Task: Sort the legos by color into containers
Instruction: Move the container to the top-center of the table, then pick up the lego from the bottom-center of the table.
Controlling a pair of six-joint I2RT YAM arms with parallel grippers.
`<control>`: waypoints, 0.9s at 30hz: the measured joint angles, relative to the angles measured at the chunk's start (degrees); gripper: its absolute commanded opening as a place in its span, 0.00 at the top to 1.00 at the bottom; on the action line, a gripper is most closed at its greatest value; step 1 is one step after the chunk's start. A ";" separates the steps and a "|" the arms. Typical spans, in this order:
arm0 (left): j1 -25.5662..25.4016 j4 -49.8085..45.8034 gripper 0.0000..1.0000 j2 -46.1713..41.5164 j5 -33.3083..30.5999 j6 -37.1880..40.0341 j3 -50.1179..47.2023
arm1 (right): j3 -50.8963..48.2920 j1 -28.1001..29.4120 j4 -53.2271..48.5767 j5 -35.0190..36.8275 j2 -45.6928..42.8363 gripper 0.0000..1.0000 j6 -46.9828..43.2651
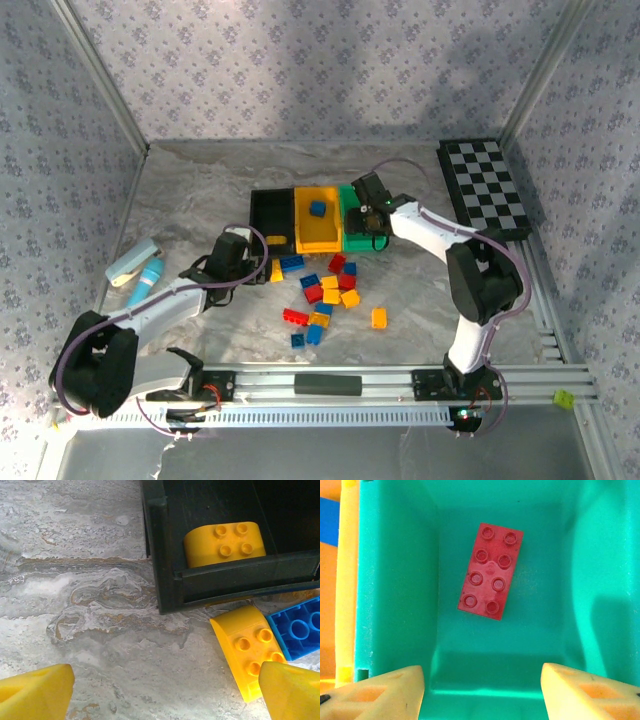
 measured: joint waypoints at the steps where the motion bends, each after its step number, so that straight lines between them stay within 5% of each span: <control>1: 0.00 -0.02 0.05 0.00 0.00 0.00 0.00 | -0.24 0.26 -0.31 0.24 -0.33 0.34 0.46; 16: 0.00 -0.04 0.05 0.00 0.20 0.00 0.02 | -3.13 4.02 -6.54 3.48 -9.97 0.31 -0.76; 27: 0.00 0.42 0.05 -0.94 0.20 -0.20 0.02 | -23.06 15.93 -17.00 1.97 -29.38 0.32 7.76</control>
